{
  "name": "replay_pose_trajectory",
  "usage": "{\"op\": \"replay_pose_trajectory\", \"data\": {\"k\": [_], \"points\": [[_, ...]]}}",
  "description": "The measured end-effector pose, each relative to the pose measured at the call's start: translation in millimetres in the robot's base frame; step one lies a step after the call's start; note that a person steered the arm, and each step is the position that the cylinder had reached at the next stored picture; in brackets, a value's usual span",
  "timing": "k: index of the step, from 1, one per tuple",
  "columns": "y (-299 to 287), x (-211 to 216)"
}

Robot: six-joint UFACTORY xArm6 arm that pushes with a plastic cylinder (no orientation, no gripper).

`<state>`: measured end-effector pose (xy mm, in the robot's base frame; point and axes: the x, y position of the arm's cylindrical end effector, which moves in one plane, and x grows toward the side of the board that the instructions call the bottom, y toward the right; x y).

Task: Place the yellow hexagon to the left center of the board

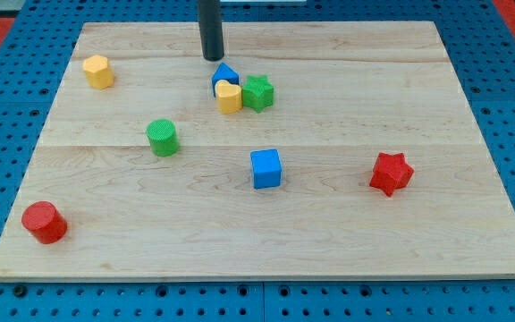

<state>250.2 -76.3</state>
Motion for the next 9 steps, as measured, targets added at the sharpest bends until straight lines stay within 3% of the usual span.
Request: {"op": "replay_pose_trajectory", "data": {"k": [2, 4, 5, 6, 7, 9], "points": [[-165.0, -16.2], [-172.9, 38.3], [-115.1, 59.5], [-147.4, 76.4], [-200.6, 66.6], [-196.1, 124.6]]}}
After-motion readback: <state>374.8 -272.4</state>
